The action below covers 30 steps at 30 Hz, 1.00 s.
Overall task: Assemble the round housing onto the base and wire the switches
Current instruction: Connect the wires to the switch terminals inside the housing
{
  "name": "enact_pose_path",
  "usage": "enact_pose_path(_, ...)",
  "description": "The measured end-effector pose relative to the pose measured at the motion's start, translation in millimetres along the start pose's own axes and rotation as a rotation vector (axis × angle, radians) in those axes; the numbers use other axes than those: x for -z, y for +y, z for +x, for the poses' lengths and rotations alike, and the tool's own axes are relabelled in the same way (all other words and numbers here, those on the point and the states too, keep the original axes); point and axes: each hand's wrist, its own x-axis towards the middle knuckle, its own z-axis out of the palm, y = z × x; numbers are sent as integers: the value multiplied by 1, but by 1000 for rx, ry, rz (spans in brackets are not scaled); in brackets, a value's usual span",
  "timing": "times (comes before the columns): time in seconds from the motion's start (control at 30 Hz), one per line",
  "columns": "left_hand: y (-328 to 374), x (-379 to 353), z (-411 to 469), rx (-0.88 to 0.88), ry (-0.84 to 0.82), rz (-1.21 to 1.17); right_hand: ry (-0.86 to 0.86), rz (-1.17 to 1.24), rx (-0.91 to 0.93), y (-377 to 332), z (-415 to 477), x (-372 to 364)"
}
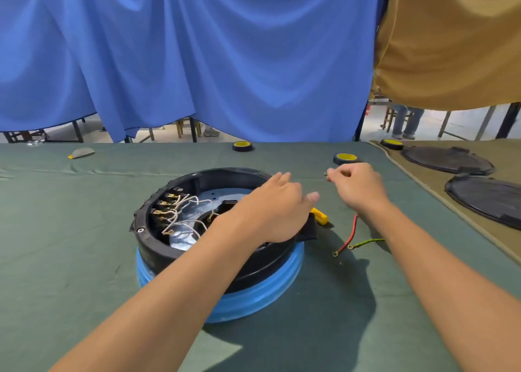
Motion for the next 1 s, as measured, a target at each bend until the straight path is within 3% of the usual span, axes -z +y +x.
enact_pose_path(0.13,-6,-4,3,-23,103,44,-248,-590,24,33,11,-2)
enact_pose_path(0.23,-6,-5,3,-34,136,34,-356,-670,-6,40,18,-6)
enact_pose_path(0.33,-5,-4,3,-37,156,28,-299,-720,34,40,21,-7)
enact_pose_path(0.5,-4,-3,0,-36,174,-9,-43,-606,19,34,14,-4)
enact_pose_path(0.7,-4,-2,-2,0,234,-105,66,-280,56,26,6,0)
enact_pose_path(1.0,-14,12,-7,180,661,-503,-66,212,244,-26,-26,21)
